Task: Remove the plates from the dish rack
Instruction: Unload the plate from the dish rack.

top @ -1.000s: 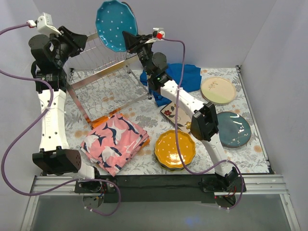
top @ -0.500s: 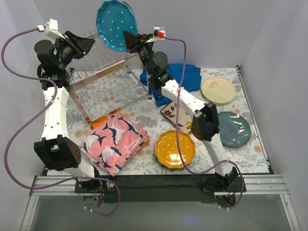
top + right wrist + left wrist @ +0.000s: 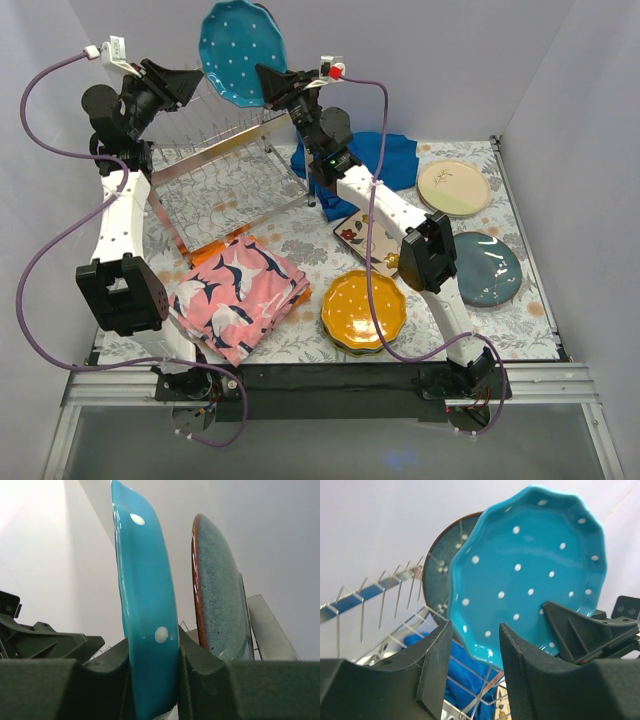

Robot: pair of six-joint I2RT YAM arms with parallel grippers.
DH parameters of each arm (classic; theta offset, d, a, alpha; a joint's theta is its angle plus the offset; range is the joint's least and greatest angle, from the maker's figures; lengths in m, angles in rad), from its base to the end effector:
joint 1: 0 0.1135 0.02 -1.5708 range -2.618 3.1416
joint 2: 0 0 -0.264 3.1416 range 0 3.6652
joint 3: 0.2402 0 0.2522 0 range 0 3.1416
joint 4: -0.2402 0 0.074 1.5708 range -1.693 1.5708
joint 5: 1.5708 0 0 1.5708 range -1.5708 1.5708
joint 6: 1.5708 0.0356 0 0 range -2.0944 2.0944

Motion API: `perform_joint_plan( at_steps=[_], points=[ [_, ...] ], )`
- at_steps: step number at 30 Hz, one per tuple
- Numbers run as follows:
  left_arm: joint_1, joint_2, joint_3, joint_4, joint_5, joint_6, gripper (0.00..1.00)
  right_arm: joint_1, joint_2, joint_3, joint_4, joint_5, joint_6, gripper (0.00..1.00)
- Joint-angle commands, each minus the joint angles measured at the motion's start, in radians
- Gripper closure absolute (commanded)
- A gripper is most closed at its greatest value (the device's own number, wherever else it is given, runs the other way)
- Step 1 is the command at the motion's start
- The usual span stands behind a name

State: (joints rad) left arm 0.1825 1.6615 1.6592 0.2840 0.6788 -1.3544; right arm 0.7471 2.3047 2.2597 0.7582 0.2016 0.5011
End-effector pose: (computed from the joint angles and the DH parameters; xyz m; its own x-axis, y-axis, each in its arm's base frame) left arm 0.3843 0.0482 0.4641 -0.3826 -0.8436 -0.3767 0.3640 0.2371 -0.9007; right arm 0.3912 0.3526 0.4297 0.1545 0.7847 -0.6004 -0.7170 0.5071 0.4782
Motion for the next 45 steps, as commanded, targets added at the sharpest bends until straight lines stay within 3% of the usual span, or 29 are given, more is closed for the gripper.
perform_joint_plan(
  at_steps=[1,13,19,25,45],
  points=[
    [0.005,0.055,0.013,0.131,0.039,-0.034,0.59,-0.005,-0.09,0.017,0.167,-0.044,0.053,0.99],
    [0.0,0.149,0.082,0.139,0.03,-0.002,0.58,-0.003,-0.08,-0.003,0.217,-0.091,0.036,0.99],
    [-0.002,0.06,0.016,0.149,0.012,0.038,0.58,-0.003,-0.085,-0.028,0.256,-0.12,0.007,0.99],
    [-0.002,-0.017,0.005,0.113,-0.027,0.07,0.57,-0.003,-0.08,-0.008,0.279,-0.102,0.082,0.99],
    [-0.006,-0.022,-0.013,0.259,0.039,-0.002,0.57,-0.005,-0.034,0.071,0.352,-0.041,0.102,0.99]
  ],
)
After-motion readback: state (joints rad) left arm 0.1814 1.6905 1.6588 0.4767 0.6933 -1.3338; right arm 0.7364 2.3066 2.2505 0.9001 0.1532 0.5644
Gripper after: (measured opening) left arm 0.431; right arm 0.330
